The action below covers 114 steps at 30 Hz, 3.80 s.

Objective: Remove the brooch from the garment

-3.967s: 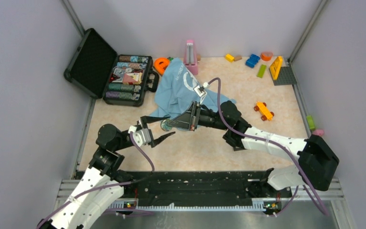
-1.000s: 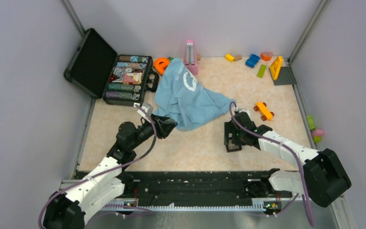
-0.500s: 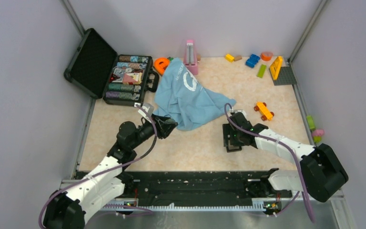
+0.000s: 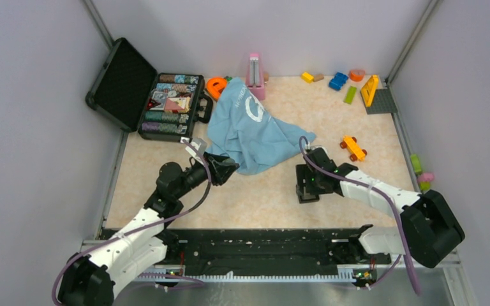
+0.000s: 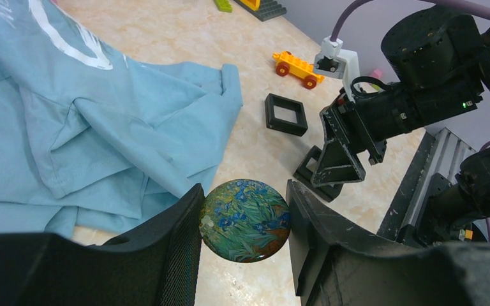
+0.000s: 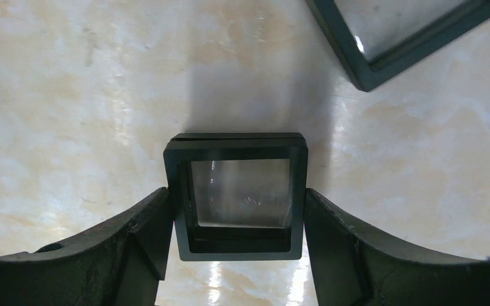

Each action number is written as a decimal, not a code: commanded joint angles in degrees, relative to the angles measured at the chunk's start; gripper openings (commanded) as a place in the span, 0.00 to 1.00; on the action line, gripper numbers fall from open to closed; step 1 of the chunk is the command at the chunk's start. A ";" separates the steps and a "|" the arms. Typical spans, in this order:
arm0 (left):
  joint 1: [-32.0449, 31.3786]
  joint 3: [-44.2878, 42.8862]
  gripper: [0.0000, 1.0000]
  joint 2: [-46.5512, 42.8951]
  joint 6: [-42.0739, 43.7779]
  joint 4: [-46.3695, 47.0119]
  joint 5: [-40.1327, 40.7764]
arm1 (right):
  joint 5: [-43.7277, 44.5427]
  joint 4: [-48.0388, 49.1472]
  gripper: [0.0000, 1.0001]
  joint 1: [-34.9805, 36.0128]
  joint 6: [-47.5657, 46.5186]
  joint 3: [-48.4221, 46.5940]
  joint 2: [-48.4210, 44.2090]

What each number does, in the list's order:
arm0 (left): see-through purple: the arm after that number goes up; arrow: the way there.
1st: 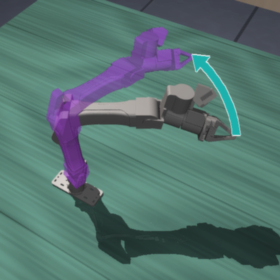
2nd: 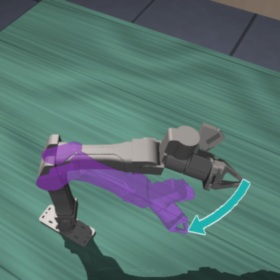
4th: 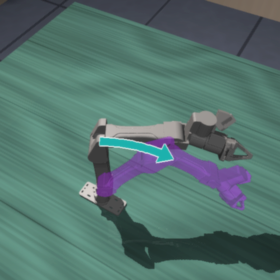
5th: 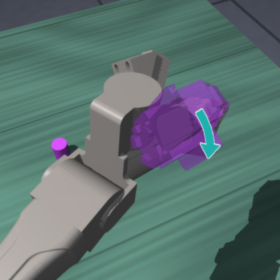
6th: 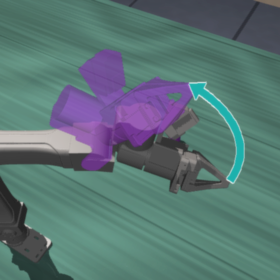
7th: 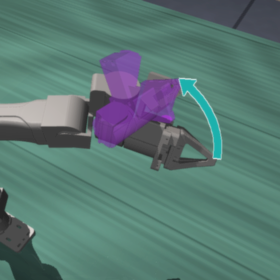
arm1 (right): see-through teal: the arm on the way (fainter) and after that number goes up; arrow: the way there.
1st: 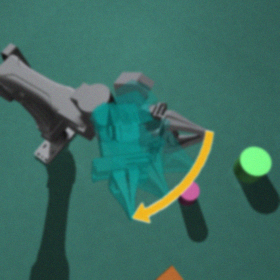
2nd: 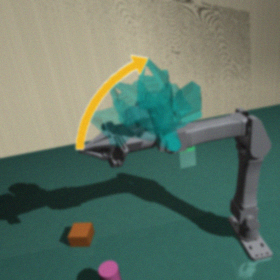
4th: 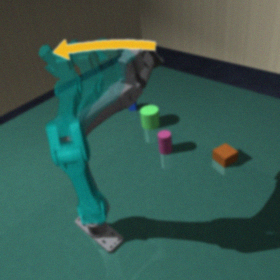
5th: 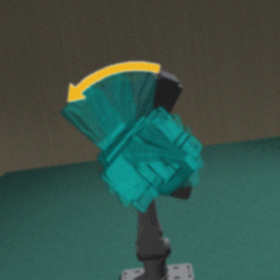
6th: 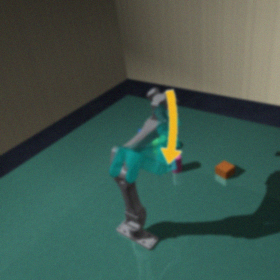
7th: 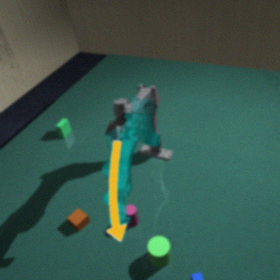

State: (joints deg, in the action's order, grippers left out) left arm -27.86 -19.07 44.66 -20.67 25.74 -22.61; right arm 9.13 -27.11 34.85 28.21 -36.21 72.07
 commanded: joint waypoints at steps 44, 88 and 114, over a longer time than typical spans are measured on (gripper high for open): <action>-20.40 0.75 0.00 30.35 31.59 26.98 -12.80 | -33.92 14.43 0.47 2.74 1.50 1.02 -8.11; -20.86 -0.54 0.00 27.32 28.71 10.19 1.07 | -31.28 34.94 0.43 2.06 15.77 8.75 -7.09; -20.83 0.08 0.00 33.85 32.07 21.10 0.12 | -35.54 44.98 0.43 1.98 18.81 9.35 0.32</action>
State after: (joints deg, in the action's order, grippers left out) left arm -48.49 -18.37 77.78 9.41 41.63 -21.37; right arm -23.99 14.15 37.01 46.59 -26.98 71.92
